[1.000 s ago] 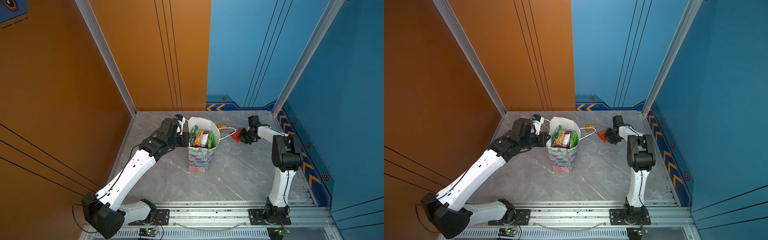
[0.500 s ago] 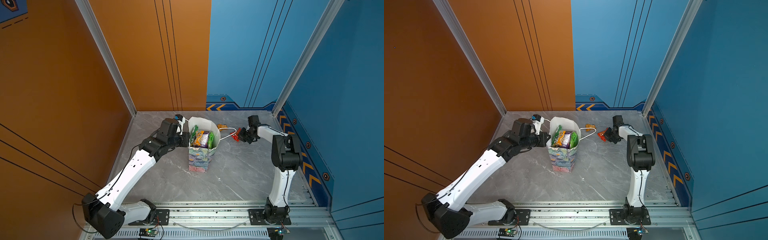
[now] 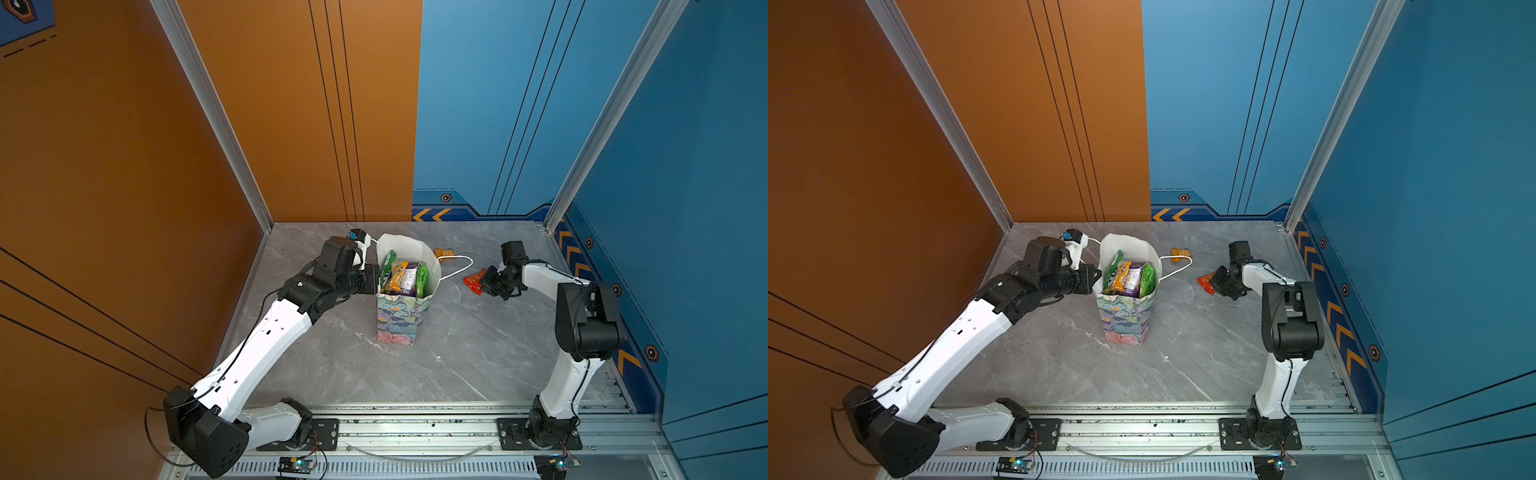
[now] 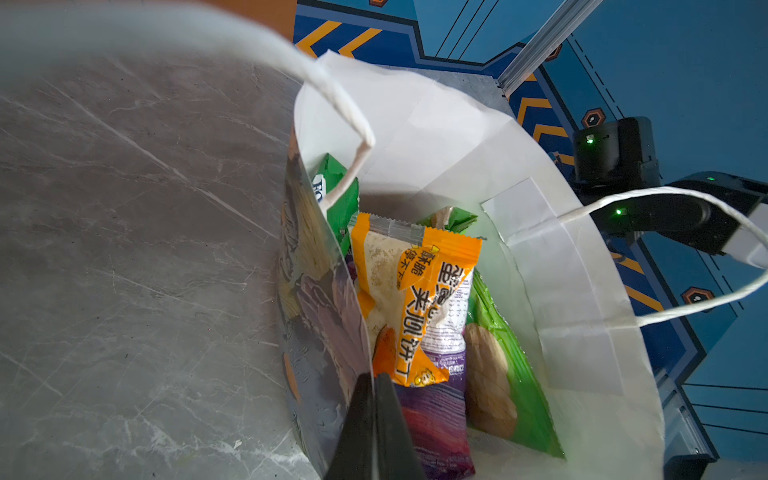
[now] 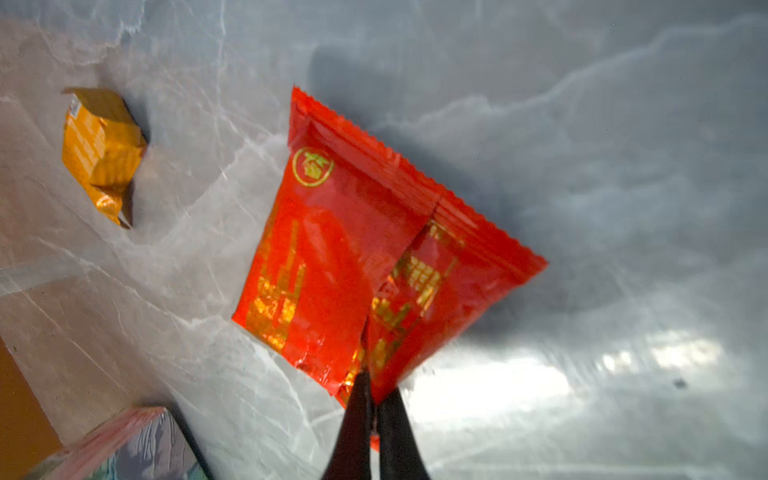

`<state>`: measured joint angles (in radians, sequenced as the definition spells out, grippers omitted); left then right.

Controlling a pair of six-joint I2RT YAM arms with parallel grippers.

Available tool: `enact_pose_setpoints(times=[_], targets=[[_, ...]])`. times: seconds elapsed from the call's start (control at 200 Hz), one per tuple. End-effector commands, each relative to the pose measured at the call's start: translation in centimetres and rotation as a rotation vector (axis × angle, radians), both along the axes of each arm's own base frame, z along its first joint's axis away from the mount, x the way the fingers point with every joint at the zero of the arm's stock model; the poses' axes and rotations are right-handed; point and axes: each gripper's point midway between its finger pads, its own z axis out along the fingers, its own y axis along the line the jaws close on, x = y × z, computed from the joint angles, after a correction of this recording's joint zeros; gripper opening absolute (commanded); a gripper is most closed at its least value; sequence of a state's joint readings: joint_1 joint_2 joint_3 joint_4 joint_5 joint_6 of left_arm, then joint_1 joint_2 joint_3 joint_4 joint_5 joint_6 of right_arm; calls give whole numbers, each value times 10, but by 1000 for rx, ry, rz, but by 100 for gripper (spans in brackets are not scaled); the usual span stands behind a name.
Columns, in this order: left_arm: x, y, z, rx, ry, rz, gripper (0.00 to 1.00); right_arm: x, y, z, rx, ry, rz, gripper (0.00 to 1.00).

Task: Place the snacks into the paper bag
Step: 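Close the right gripper on the edge of the red packet, then lift the red packet and carry it over the paper bag opening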

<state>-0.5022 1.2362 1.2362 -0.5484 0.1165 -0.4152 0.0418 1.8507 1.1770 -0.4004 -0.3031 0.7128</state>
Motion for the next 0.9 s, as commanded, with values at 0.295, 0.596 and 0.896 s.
enact_pose_setpoints(times=[0.295, 0.596, 0.896], targets=[[6, -3, 19, -59, -62, -7, 0, -59, 8, 50, -72, -77, 76, 0], [6, -3, 20, -59, -64, -6, 0, -57, 18, 125, -115, -243, 90, 0], [5, -3, 22, -64, -67, -9, 0, -65, 20, 227, -190, -474, 85, 0]])
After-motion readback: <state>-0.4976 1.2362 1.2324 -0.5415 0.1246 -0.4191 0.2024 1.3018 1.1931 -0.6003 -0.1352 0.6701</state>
